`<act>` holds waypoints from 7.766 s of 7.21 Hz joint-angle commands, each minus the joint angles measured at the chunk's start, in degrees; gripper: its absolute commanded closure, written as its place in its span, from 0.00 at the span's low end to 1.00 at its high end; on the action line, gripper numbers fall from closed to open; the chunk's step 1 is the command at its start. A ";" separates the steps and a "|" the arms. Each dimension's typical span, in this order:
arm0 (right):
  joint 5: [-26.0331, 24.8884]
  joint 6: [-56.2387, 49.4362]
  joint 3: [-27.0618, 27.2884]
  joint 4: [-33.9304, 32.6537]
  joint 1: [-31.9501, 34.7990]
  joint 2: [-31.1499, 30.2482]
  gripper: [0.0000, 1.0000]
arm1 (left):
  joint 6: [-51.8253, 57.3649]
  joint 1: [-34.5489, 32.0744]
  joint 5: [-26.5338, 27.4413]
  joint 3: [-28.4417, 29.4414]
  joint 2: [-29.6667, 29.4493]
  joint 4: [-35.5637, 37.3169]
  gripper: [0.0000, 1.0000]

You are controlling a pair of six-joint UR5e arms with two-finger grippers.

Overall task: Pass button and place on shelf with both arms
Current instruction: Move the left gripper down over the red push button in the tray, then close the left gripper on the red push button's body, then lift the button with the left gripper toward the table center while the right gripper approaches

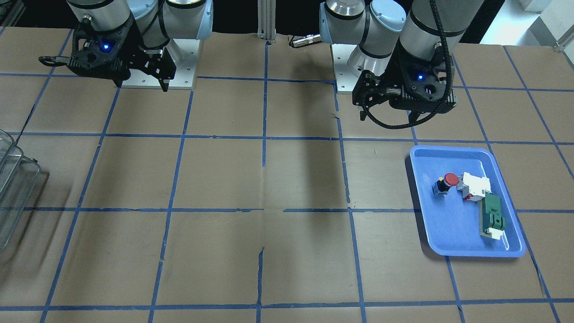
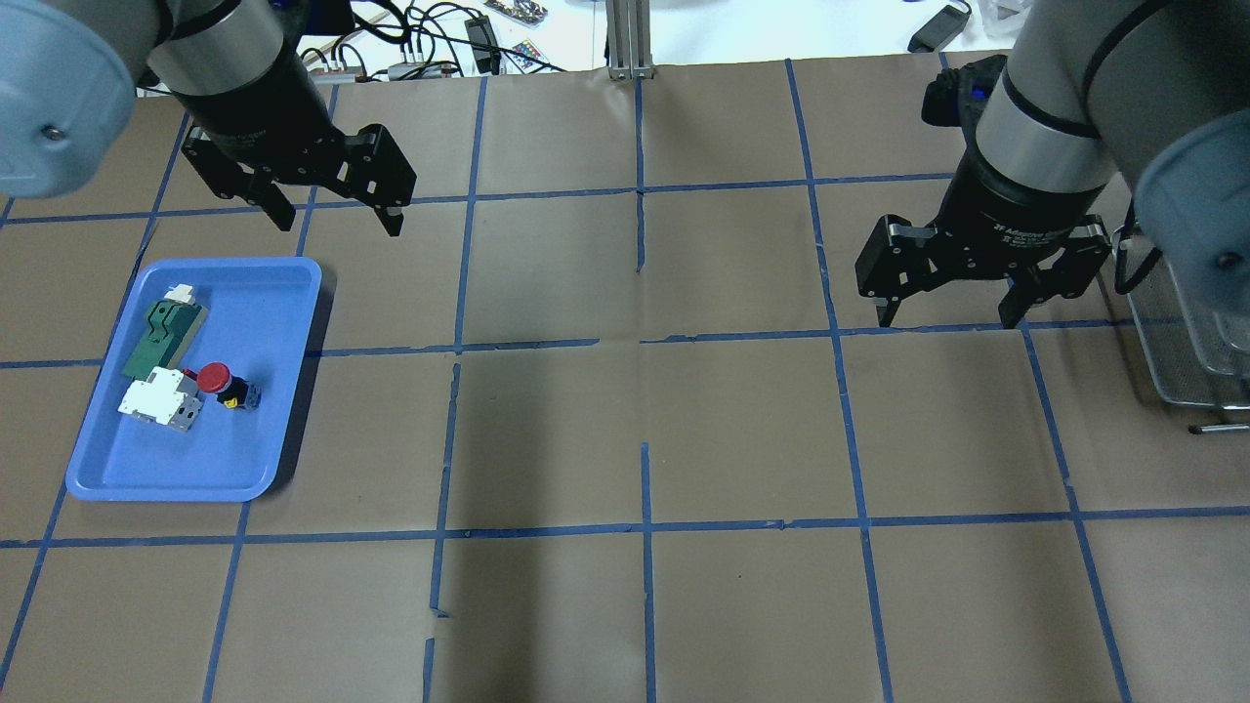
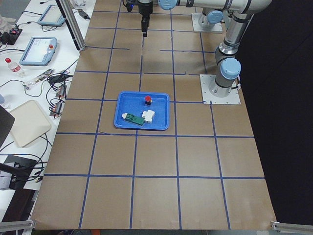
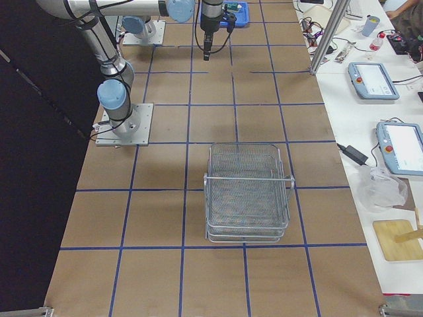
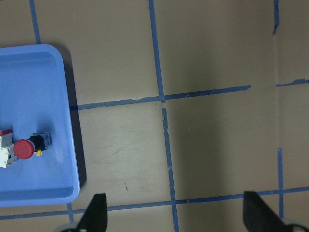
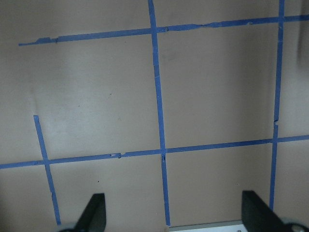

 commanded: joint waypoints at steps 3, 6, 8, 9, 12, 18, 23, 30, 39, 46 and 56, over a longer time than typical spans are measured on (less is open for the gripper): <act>0.16 -0.02 -0.02 0.00 0.00 -0.04 0.00 | 1.04 0.96 0.58 -0.04 0.59 0.22 0.00; 0.51 0.16 -0.02 0.00 0.00 -0.04 0.00 | 5.69 10.76 2.34 -2.05 0.95 0.22 0.00; 0.86 0.16 -0.02 0.00 0.00 -0.13 0.00 | 16.22 16.84 2.87 -2.32 -1.85 1.88 0.00; 0.95 0.16 0.07 0.00 0.00 -0.04 0.00 | 18.43 19.92 2.69 -2.50 -4.31 3.63 0.00; 0.77 0.07 -0.02 0.00 0.00 -0.13 0.00 | 26.25 25.74 2.78 -6.96 -10.64 11.35 0.00; 0.59 0.77 0.07 0.00 -0.09 0.05 0.00 | 28.57 29.53 1.28 -21.47 -14.96 27.29 0.00; 0.60 0.16 0.07 -0.26 -0.09 0.05 0.00 | 29.35 29.53 1.64 -21.92 -16.11 28.87 0.39; 0.95 0.24 -0.02 -1.23 -0.44 0.14 0.00 | 29.35 29.53 1.81 -21.75 -14.97 27.64 0.85; 26.93 8.50 -0.20 -0.70 -13.96 1.54 0.00 | 17.52 10.75 -54.55 -14.90 -7.50 7.95 0.86; 58.25 37.36 2.08 4.84 -20.31 1.89 0.00 | -21.58 -0.43 -69.03 -15.77 -9.69 45.53 0.88; 63.70 56.49 2.35 -8.62 -16.00 8.40 0.00 | -33.93 -4.75 -67.89 -13.84 -9.69 51.98 0.89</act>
